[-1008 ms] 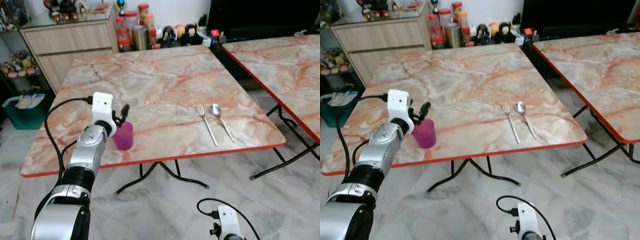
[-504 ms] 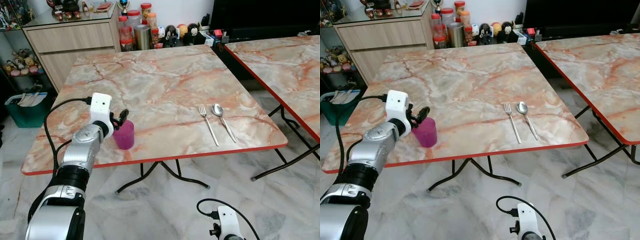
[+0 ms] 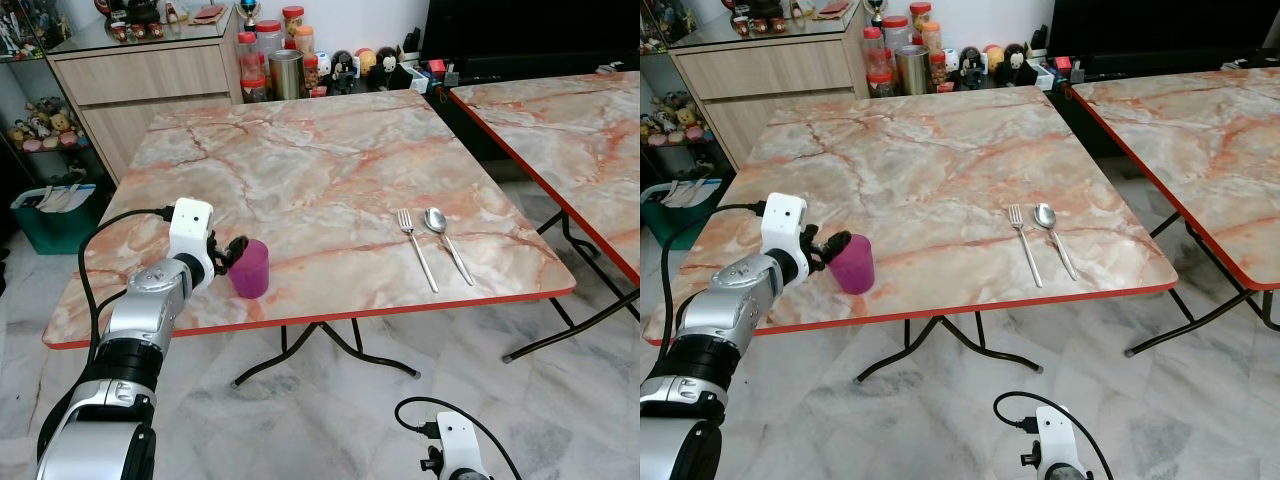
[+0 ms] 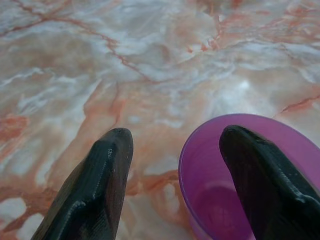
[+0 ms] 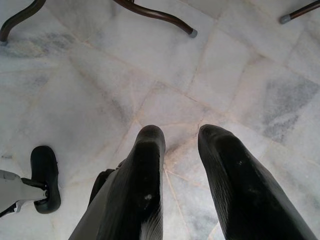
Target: Setting the table
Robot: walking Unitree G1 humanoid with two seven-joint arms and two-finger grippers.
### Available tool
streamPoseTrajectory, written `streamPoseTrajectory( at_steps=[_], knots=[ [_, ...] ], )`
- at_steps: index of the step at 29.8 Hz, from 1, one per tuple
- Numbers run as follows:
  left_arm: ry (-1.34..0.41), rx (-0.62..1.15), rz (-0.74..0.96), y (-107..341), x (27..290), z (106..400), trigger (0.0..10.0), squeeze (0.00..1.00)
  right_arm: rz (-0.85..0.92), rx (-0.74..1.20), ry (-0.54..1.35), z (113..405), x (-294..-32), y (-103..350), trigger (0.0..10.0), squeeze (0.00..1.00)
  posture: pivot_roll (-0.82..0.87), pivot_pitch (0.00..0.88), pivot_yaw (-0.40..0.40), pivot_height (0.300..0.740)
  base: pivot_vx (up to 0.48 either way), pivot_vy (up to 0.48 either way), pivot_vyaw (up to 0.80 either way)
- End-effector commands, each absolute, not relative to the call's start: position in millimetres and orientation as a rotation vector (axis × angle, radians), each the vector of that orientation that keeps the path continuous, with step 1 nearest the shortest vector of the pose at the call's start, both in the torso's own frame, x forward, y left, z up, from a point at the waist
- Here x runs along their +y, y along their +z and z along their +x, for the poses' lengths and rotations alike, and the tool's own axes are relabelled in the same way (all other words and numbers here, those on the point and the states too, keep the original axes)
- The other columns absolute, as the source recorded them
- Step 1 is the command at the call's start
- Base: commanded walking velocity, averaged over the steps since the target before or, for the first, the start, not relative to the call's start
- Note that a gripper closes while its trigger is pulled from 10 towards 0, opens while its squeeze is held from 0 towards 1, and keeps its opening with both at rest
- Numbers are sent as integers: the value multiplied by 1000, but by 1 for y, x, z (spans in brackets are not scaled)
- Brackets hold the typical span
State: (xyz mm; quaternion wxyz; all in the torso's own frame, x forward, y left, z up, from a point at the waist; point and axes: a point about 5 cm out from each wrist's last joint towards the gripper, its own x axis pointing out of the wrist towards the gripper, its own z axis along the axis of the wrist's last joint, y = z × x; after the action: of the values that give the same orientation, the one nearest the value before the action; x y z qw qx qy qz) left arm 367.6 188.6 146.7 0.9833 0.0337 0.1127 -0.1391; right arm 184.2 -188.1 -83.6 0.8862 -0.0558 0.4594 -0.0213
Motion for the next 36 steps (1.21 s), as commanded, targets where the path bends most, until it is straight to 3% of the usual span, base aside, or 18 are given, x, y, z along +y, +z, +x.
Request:
streamPoseTrajectory(
  at_steps=[1,8,10,11,13,14,15,36],
  knots=[
    [-289,228,81,149,189,367,10000,0,-110,948,-43,186,-188,-83,10000,0,10,0,41,702,0,0,0],
    [-316,268,87,144,184,366,10000,0,-109,947,-46,186,-188,-83,10000,0,9,0,43,702,0,0,0],
    [-330,282,94,141,182,365,9255,0,-108,947,-47,186,-188,-83,10000,0,3,0,47,702,0,0,0],
    [-345,285,97,141,179,364,3529,0,-108,947,-48,186,-188,-83,10000,0,3,0,47,702,0,0,0],
    [-353,288,102,141,177,364,2039,0,-107,948,-51,185,-189,-83,10000,0,0,0,49,702,0,0,0],
    [-356,289,109,141,177,364,431,0,-108,949,-52,185,-189,-83,10000,0,0,0,49,702,0,0,0],
    [-355,290,108,141,177,364,0,0,-110,950,-51,184,-189,-83,10000,0,0,0,49,702,0,0,0],
    [-364,289,107,142,174,365,0,0,-109,949,-62,184,-192,-83,10000,0,-9,0,57,702,0,0,0]
  ],
)
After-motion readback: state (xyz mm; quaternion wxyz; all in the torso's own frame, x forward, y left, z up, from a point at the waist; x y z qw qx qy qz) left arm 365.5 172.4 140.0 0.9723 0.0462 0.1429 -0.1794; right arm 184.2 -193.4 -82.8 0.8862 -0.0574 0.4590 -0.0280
